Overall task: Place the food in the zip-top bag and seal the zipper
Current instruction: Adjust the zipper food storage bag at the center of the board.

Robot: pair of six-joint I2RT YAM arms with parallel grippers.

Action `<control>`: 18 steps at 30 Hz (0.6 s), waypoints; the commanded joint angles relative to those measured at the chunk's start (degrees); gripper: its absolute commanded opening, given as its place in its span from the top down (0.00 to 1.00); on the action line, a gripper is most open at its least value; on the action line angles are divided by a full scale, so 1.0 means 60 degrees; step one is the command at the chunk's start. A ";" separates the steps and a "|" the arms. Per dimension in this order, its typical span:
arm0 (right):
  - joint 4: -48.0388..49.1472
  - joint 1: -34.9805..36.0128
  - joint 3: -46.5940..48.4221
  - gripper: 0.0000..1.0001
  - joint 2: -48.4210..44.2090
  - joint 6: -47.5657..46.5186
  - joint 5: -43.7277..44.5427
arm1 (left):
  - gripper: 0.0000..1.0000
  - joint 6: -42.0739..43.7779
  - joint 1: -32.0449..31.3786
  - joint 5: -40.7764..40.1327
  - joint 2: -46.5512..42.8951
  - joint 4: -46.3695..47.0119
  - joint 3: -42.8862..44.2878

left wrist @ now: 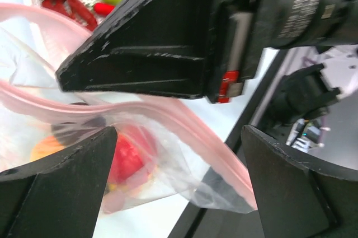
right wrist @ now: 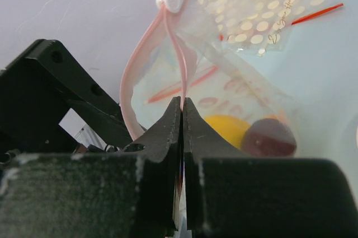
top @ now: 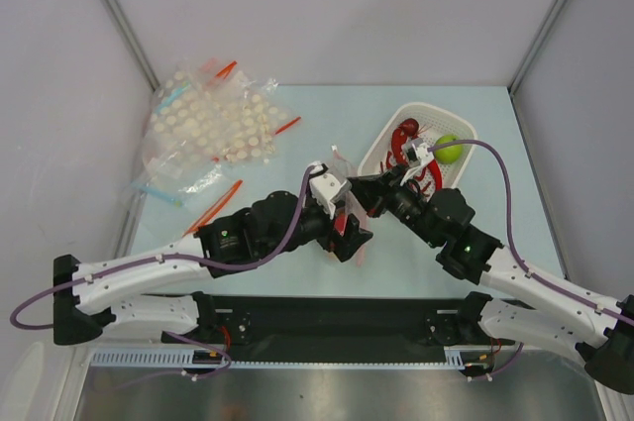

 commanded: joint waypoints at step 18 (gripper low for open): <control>0.0545 0.0095 0.0208 0.98 -0.0111 0.0510 0.0556 | 0.47 0.0328 -0.1103 -0.3913 0.1945 -0.1563 0.1766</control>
